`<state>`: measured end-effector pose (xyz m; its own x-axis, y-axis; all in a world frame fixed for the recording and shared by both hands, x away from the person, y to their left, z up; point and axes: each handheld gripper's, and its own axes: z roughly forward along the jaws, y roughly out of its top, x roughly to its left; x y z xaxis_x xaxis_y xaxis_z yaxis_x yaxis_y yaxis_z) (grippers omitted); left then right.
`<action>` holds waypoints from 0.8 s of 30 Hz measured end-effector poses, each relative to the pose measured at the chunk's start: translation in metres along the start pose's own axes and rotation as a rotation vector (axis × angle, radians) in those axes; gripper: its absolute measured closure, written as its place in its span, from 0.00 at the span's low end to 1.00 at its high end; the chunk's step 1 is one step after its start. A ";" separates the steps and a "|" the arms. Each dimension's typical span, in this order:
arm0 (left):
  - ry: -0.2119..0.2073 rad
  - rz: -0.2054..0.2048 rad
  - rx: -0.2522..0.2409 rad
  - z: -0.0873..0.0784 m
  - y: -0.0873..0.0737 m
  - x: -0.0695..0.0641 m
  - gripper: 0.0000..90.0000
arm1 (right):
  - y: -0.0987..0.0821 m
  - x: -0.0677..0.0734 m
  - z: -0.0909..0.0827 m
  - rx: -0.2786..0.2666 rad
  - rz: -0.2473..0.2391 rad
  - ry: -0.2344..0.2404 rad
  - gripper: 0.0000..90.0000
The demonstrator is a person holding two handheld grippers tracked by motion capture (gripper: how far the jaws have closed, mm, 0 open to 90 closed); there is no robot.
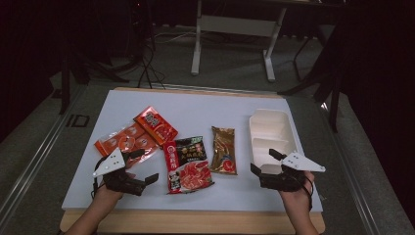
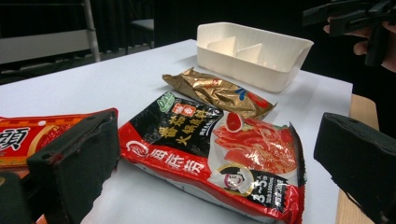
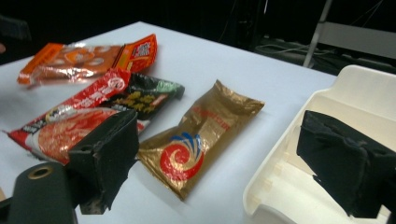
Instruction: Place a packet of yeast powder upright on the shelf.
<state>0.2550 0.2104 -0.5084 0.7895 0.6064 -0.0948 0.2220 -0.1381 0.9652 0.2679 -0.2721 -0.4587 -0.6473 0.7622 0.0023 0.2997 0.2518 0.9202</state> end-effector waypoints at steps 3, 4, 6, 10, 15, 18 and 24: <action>-0.003 -0.003 0.009 0.001 0.000 0.001 0.01 | 0.001 0.000 0.000 -0.012 -0.019 0.003 0.17; -0.003 -0.003 0.009 0.001 0.000 0.001 0.01 | 0.001 0.000 0.000 -0.012 -0.019 0.003 0.17; -0.003 -0.007 0.008 0.002 0.000 0.001 0.01 | 0.001 0.000 0.000 -0.002 -0.029 -0.015 0.17; -0.001 -0.008 0.004 0.002 0.000 0.001 0.01 | 0.000 -0.001 0.001 0.013 -0.035 -0.021 0.17; 0.005 -0.006 0.008 0.002 0.000 0.001 0.01 | -0.002 -0.005 0.010 0.093 -0.028 0.022 0.15; 0.003 -0.007 0.012 0.003 0.000 0.000 0.01 | 0.000 -0.002 0.013 0.157 -0.001 0.048 0.15; -0.006 0.004 0.020 0.006 0.000 -0.001 0.01 | 0.012 0.008 0.006 0.157 -0.019 0.056 0.14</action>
<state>0.2574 0.2053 -0.5099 0.7939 0.6010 -0.0926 0.2305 -0.1565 0.9604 0.2702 -0.2592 -0.4503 -0.6910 0.7228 0.0110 0.3896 0.3596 0.8479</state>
